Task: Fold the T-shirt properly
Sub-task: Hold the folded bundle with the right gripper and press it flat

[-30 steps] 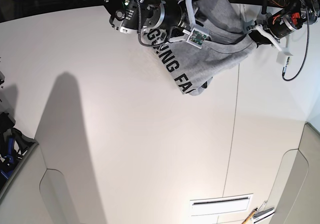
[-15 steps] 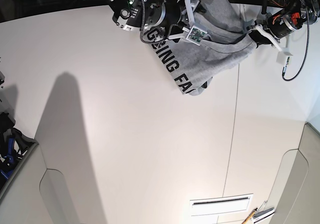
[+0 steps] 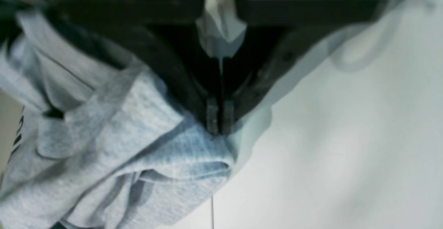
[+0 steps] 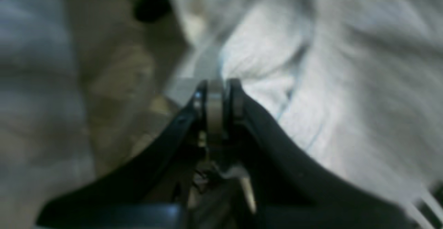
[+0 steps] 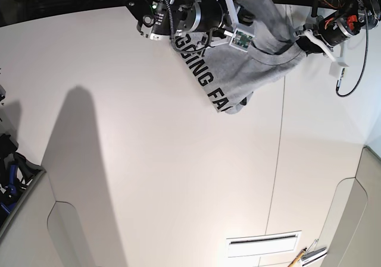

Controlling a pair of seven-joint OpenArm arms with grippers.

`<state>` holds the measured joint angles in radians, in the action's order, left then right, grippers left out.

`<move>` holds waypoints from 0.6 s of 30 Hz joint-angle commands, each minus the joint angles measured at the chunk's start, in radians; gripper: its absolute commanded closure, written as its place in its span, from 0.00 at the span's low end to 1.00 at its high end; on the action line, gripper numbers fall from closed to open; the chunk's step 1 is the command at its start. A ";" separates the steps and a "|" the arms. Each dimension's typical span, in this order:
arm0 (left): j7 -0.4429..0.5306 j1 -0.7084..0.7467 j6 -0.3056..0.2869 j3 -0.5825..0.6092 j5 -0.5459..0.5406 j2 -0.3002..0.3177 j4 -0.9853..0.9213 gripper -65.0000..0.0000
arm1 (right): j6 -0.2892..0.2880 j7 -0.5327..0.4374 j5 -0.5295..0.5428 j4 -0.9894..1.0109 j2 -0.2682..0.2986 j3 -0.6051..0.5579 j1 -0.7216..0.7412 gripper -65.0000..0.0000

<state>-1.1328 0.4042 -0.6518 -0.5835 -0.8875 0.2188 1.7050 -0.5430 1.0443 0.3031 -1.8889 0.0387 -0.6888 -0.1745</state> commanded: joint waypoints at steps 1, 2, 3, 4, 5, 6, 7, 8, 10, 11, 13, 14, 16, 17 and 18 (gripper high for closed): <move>0.015 0.000 -0.002 -0.004 -0.022 0.011 0.014 1.00 | -0.011 -0.016 0.028 -0.026 -0.009 -0.016 0.002 1.00; 0.015 0.000 -0.002 -0.004 -0.022 0.012 0.014 1.00 | -0.012 -0.016 0.035 -0.030 -0.009 -0.029 0.002 1.00; 0.015 0.000 -0.002 -0.004 -0.022 0.011 0.014 1.00 | -0.015 -0.016 0.038 -0.032 -0.010 -0.042 0.003 1.00; 0.015 0.000 -0.002 -0.004 -0.022 0.012 0.014 1.00 | -0.020 -0.016 0.036 -0.032 -0.012 -0.052 0.003 1.00; 0.015 0.000 -0.002 -0.004 -0.022 0.012 0.014 1.00 | -0.027 -0.016 0.034 -0.032 -0.015 -0.053 0.002 1.00; 0.015 0.000 -0.002 -0.004 -0.022 0.012 0.014 1.00 | -0.029 -0.016 0.035 -0.032 -0.018 -0.053 0.003 1.00; 0.015 0.000 -0.002 -0.004 -0.022 0.011 0.014 1.00 | -0.029 -0.016 0.035 -0.032 -0.020 -0.053 0.003 1.00; 0.015 0.000 -0.002 -0.004 -0.022 0.012 0.014 1.00 | -0.029 -0.016 0.040 -0.032 -0.022 -0.053 0.002 1.00; 0.015 0.000 -0.002 -0.004 -0.022 0.012 0.014 1.00 | -0.027 -0.016 0.060 -0.032 -0.023 -0.053 0.002 1.00; 0.015 0.000 -0.002 -0.004 -0.022 0.012 0.014 1.00 | -0.027 -0.015 0.069 -0.032 -0.022 -0.053 0.002 1.00; 0.015 0.000 -0.002 -0.004 -0.022 0.012 0.014 1.00 | -0.027 -0.016 0.087 -0.032 -0.023 -0.053 0.002 0.84; 0.015 0.000 -0.002 -0.004 -0.022 0.011 0.014 1.00 | -0.027 -0.016 0.098 -0.032 -0.023 -0.053 0.002 0.73; 0.015 0.000 -0.002 -0.004 -0.022 0.012 0.014 1.00 | -0.028 -0.016 0.121 -0.032 -0.023 -0.053 0.003 0.67; 0.016 0.000 -0.002 -0.004 -0.022 0.012 0.014 1.00 | -0.028 -0.016 0.127 -0.032 -0.023 -0.053 0.003 0.67; 0.020 0.000 -0.002 -0.004 -0.023 0.012 0.014 1.00 | -0.028 -0.015 0.127 -0.032 -0.023 -0.053 0.006 0.67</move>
<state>-1.1313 0.4042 -0.6518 -0.5835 -0.8875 0.2188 1.7050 -0.5617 1.0481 0.4034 -1.8999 0.0326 -0.7380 -0.1734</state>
